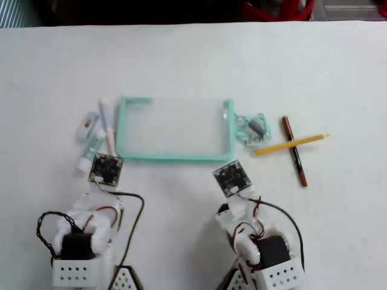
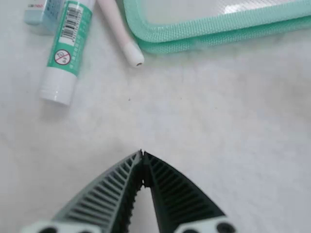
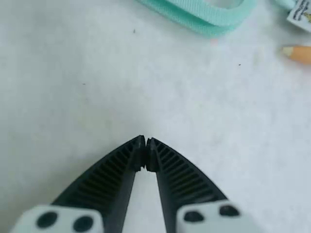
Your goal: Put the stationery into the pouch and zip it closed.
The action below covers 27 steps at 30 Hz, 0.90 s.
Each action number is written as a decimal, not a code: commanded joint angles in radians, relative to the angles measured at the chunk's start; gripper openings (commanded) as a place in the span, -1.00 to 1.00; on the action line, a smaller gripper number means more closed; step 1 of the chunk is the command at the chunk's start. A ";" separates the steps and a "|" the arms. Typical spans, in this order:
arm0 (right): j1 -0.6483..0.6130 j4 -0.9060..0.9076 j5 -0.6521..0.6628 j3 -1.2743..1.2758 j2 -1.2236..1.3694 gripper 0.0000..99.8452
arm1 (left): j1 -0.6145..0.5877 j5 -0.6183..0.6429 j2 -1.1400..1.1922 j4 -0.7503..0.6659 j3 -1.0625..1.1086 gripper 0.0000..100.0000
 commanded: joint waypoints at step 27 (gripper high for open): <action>-0.008 -0.360 0.006 0.009 -0.005 -0.96 | -0.001 0.005 -0.007 -0.031 -0.003 -0.95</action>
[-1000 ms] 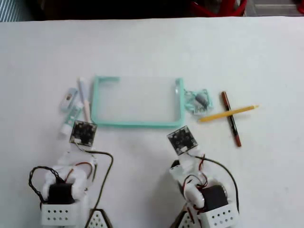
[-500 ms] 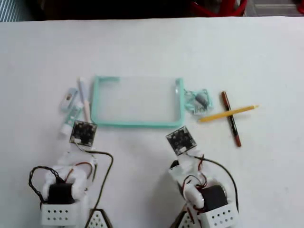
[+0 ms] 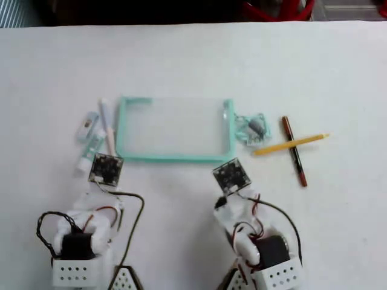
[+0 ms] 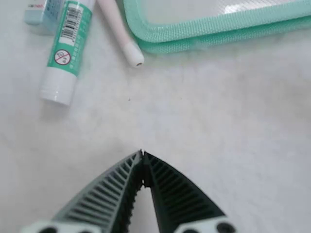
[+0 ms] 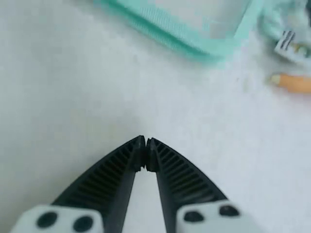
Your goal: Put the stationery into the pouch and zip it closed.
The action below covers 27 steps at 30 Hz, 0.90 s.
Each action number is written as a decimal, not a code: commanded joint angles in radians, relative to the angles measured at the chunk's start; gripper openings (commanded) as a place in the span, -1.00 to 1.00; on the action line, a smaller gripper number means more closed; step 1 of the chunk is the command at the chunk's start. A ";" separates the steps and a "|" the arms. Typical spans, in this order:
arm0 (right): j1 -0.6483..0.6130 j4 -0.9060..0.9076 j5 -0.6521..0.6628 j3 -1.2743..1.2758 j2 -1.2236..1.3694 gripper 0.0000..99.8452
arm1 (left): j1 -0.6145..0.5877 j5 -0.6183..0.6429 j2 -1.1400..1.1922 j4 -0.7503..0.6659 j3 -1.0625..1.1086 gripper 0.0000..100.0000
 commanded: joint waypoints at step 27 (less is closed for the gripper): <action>0.430 -0.506 -0.180 -0.046 -0.005 -0.66 | -0.242 -0.101 -0.007 -0.229 -0.058 -0.95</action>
